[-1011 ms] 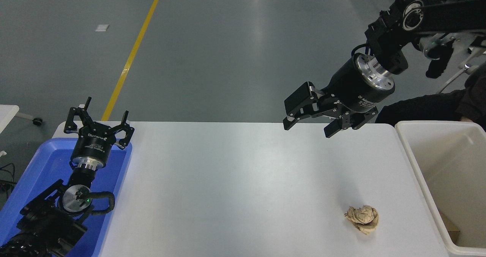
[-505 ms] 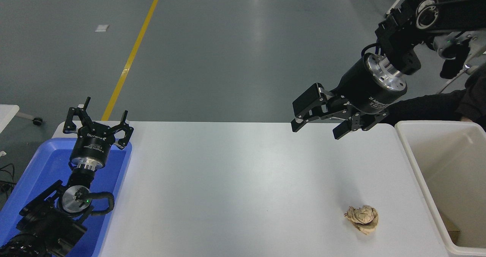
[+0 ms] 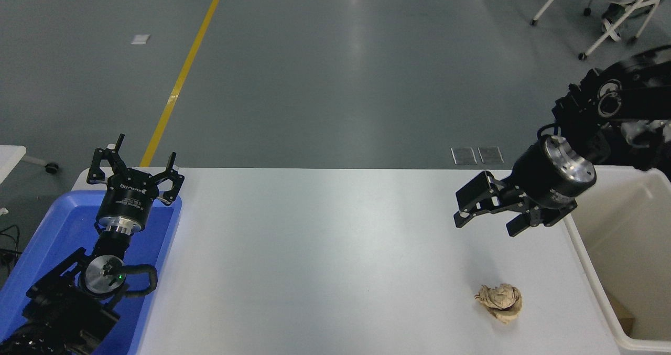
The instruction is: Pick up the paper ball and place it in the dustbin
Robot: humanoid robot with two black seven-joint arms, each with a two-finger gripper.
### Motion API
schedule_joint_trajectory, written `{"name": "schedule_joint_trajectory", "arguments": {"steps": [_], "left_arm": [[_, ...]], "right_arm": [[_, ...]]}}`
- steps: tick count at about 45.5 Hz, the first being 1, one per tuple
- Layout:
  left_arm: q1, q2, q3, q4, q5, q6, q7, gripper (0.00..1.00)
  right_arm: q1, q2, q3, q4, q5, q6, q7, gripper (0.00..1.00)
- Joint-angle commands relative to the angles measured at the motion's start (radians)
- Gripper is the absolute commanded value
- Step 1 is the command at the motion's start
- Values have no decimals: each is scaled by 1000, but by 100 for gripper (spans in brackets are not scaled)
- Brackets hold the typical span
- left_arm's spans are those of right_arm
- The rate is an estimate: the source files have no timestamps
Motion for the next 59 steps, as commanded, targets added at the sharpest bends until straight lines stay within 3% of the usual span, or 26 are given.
{"name": "schedule_joint_trajectory", "arguments": {"steps": [1,17,42,59], "left_arm": [[0,0,0,0,1,0,0,100],[0,0,0,-2,1,0,0,100],[-1,0,2,0,1,0,0,100],[-1,0,3,0,1,0,0,100]], "right_arm": [[-258,-74,123,-68,-151,-55,-1,100],[-703,-53,337,-305,-452,-235,-1,100],[-826,70,426,-441,-458,-319,-1,100],[-846,90,420,-472,-450,-334,12,66]]}}
